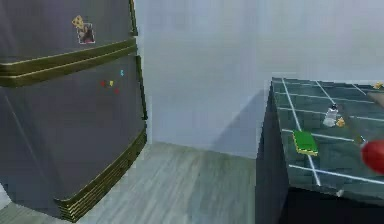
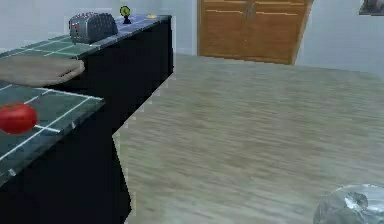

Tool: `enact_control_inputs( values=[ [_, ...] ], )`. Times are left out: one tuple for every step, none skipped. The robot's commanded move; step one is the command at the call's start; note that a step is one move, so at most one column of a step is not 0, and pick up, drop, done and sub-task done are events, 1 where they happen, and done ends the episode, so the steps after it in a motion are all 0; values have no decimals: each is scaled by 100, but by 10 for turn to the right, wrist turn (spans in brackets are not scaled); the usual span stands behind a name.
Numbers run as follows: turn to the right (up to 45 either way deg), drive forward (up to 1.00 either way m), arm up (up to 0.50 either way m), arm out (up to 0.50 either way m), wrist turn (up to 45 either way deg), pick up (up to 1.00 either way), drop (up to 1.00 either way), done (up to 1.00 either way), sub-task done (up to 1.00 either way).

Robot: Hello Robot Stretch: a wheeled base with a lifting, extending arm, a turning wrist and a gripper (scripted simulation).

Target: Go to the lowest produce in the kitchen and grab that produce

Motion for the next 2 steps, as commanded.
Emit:
enact_control_inputs(
  values=[
    [-360, 0, 0, 0, 0, 0, 0, 0, 0],
    [450, 0, 0, 0, 0, 0, 0, 0, 0]
  ],
)
